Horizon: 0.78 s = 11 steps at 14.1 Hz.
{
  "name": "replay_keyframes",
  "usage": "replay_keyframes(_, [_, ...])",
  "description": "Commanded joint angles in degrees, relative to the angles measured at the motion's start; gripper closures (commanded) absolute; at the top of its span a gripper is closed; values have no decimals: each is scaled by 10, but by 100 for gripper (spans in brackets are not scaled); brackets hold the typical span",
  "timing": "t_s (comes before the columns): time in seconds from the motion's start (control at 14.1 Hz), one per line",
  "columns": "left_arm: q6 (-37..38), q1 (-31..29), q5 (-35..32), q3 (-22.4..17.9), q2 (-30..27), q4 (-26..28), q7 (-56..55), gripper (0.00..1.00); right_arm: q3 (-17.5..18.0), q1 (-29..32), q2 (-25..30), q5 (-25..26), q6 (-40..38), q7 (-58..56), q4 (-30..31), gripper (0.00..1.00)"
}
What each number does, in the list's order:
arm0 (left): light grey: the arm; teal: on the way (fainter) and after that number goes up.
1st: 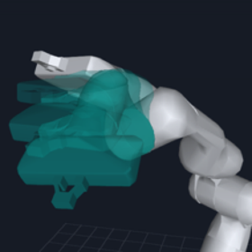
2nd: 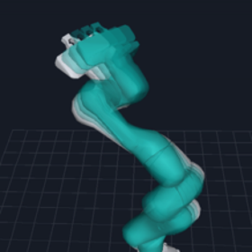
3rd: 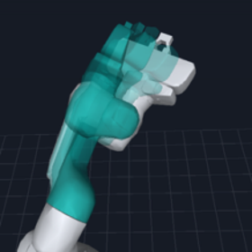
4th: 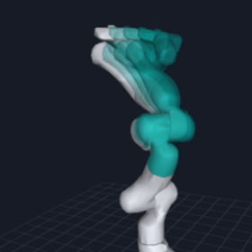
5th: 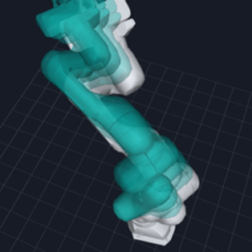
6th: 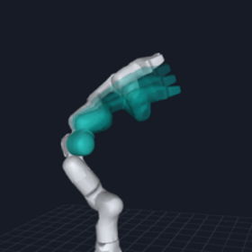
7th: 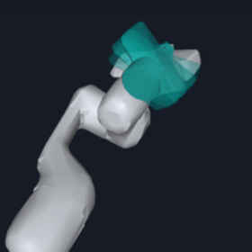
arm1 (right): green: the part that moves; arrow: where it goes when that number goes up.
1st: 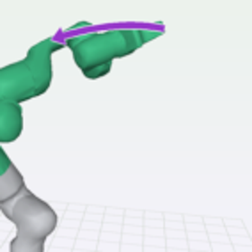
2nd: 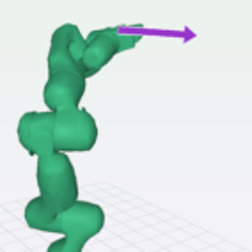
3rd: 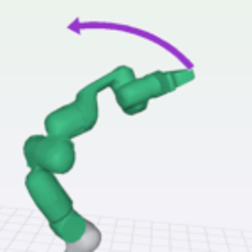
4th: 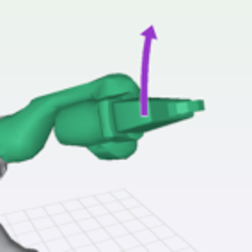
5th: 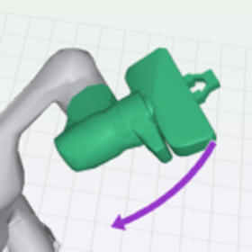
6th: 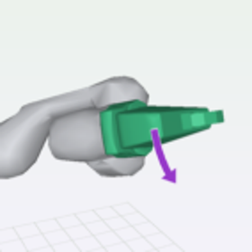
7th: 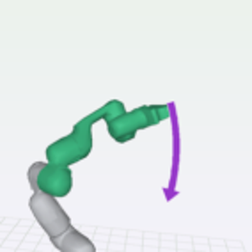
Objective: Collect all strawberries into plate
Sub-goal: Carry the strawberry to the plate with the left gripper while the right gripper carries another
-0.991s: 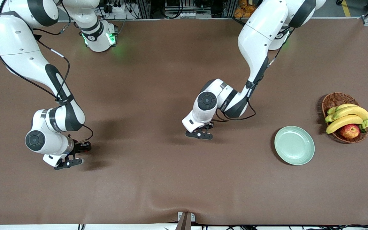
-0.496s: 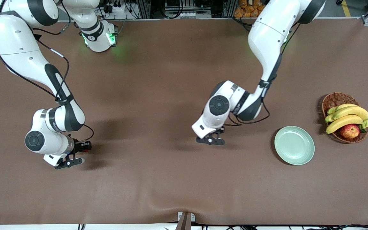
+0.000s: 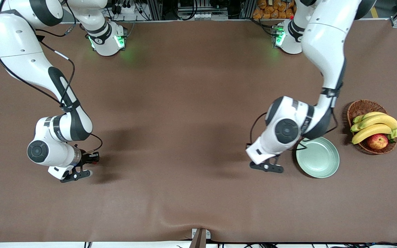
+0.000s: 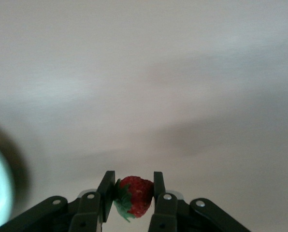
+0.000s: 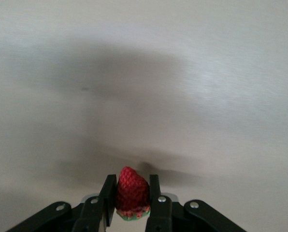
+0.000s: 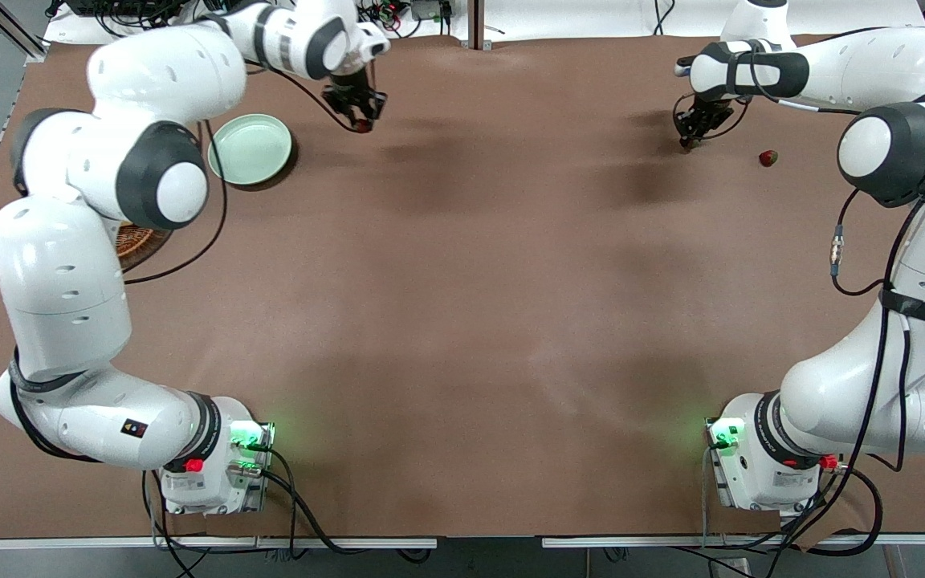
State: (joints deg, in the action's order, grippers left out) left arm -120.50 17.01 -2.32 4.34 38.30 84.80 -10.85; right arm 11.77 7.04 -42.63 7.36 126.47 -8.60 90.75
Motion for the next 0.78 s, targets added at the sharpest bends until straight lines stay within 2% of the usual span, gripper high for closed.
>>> replay_keyframes(0.0, [11, -48, -12, 8, -42, 47, 47, 100, 41, 8, 28, -31, -26, 22, 8, 100])
replay_keyframes(0.14, [12, -89, -12, 8, -59, 68, 107, 100, 64, 3, 29, -45, -25, 50, 8, 100])
replay_keyframes(0.35, [12, -153, -12, 9, -56, 69, 209, 100, 100, -11, 26, -45, -13, 140, 6, 100])
replay_keyframes(0.5, [-1, -171, -12, 9, -36, 68, 225, 100, 100, -40, 24, -45, 0, 196, 0, 100])
replay_keyframes(0.71, [-58, -180, -12, 8, -2, 69, 271, 100, 98, -102, 10, -42, 33, 305, -17, 100])
